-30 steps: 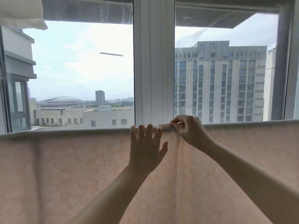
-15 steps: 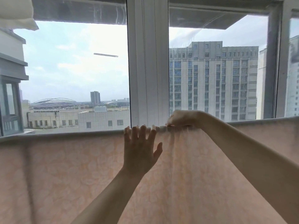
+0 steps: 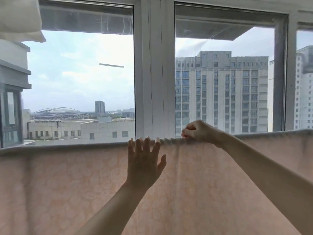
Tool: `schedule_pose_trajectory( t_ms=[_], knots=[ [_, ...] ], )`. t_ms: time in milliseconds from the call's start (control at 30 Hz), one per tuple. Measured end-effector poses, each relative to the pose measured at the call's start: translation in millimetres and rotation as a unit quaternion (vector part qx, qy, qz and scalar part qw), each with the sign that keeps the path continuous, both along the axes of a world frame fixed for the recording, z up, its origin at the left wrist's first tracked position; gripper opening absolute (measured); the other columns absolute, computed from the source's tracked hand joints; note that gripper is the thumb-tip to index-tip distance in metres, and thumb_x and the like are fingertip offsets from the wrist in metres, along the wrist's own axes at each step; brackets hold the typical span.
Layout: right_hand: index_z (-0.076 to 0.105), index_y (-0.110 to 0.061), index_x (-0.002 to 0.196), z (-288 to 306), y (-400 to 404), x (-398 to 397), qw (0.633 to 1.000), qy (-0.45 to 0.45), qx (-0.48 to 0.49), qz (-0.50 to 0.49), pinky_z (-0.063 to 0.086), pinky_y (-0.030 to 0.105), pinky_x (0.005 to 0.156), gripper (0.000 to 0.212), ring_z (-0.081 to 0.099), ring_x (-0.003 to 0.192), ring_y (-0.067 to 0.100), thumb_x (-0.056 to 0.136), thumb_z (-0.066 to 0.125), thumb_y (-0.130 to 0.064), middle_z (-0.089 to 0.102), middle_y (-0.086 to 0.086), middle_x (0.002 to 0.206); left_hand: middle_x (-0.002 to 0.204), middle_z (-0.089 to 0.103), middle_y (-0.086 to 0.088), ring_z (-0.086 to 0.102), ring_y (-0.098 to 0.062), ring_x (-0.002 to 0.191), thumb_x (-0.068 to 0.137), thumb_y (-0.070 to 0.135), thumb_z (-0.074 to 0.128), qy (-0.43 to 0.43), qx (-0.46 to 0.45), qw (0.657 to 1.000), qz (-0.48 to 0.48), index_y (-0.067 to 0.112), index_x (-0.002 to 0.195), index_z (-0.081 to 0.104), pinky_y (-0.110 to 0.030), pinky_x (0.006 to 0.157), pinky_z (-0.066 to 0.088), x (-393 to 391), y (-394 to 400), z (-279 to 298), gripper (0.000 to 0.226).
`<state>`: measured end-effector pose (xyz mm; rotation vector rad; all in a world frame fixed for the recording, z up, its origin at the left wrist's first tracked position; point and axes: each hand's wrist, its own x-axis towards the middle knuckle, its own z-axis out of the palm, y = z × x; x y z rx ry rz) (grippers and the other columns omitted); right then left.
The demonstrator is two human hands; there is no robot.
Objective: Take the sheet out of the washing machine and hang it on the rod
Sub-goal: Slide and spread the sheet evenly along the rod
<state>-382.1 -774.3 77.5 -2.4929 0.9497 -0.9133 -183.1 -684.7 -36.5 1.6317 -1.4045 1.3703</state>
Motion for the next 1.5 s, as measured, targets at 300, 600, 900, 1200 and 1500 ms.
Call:
schedule_pose_trajectory(
  t_ms=[300, 600, 900, 1200, 1500],
  knots=[
    [0.075, -0.011, 0.091, -8, 9, 22, 0.998, -0.012, -0.056, 0.015, 0.042, 0.01, 0.06, 0.014, 0.063, 0.074, 0.004, 0.091, 0.064, -0.019, 0.07, -0.006, 0.081, 0.117, 0.053, -0.013, 0.051, -0.035, 0.109, 0.09, 0.053, 0.044, -0.015, 0.009, 1.0, 0.005, 0.016, 0.126, 0.054, -0.058, 0.103, 0.034, 1, 6, 1, 0.053],
    [0.068, -0.01, 0.09, -24, 4, 15, 0.984, -0.075, -0.152, -0.052, 0.047, 0.016, 0.064, 0.01, 0.059, 0.071, 0.004, 0.093, 0.059, -0.013, 0.065, -0.004, 0.081, 0.115, 0.053, -0.015, 0.051, -0.036, 0.105, 0.091, 0.046, 0.045, -0.048, 0.002, 0.999, -0.004, 0.013, 0.125, 0.052, -0.056, 0.096, 0.042, -1, 3, 5, 0.048],
    [0.069, -0.011, 0.095, -31, 10, 5, 0.985, -0.071, -0.151, -0.034, 0.041, 0.009, 0.065, 0.012, 0.059, 0.076, 0.005, 0.094, 0.058, -0.011, 0.065, -0.006, 0.083, 0.116, 0.053, -0.016, 0.051, -0.035, 0.103, 0.088, 0.046, 0.051, -0.052, 0.042, 0.997, -0.036, 0.009, 0.123, 0.052, -0.053, 0.098, 0.039, -46, -20, 7, 0.051],
    [0.074, -0.014, 0.098, -27, 0, -29, 0.985, -0.031, -0.168, -0.037, 0.043, 0.002, 0.071, 0.014, 0.061, 0.082, -0.005, 0.089, 0.064, -0.01, 0.072, -0.007, 0.092, 0.113, 0.054, -0.015, 0.049, -0.035, 0.104, 0.088, 0.055, 0.043, -0.023, 0.037, 0.999, -0.03, 0.011, 0.123, 0.053, -0.055, 0.099, 0.036, -44, -26, 7, 0.057],
    [0.069, -0.012, 0.092, -40, -7, -14, 0.971, -0.069, -0.227, 0.007, 0.052, 0.013, 0.08, 0.007, 0.065, 0.08, -0.001, 0.086, 0.07, -0.011, 0.071, -0.004, 0.087, 0.113, 0.055, -0.017, 0.051, -0.037, 0.105, 0.089, 0.054, 0.046, -0.028, 0.007, 0.999, -0.029, 0.012, 0.123, 0.054, -0.056, 0.1, 0.035, -34, -29, 4, 0.055]
  ],
)
